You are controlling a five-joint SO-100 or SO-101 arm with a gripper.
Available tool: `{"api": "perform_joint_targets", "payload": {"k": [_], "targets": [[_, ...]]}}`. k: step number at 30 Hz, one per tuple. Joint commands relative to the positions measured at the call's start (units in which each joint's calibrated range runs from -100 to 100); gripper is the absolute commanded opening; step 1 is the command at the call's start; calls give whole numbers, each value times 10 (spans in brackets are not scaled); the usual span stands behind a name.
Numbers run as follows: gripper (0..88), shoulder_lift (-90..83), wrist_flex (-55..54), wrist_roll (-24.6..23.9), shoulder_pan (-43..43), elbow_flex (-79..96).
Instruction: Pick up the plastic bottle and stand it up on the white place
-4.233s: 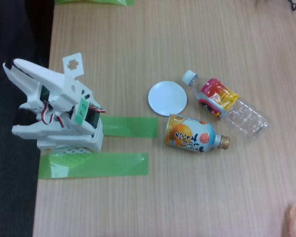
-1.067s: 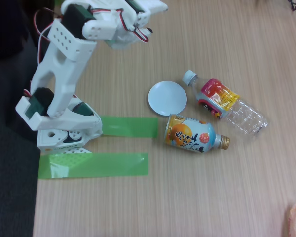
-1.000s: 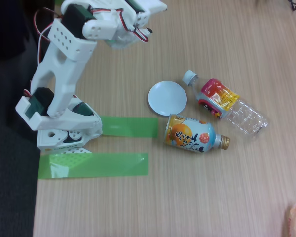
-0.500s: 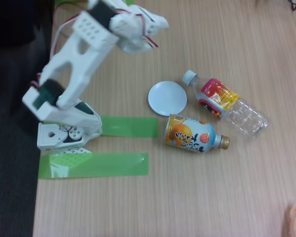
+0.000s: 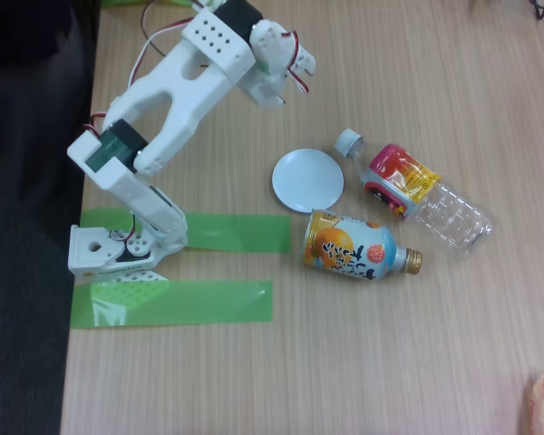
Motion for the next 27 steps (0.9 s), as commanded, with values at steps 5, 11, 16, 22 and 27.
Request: {"api": "perform_joint_targets", "payload": {"k": [5, 11, 16, 22, 27], "targets": [[236, 0, -86, 3, 16, -4], [236, -4, -78, 2, 23, -3], [236, -9, -15, 3, 49, -14], [236, -50, 12, 4, 106, -20], [236, -77, 31, 4, 140, -23]]}}
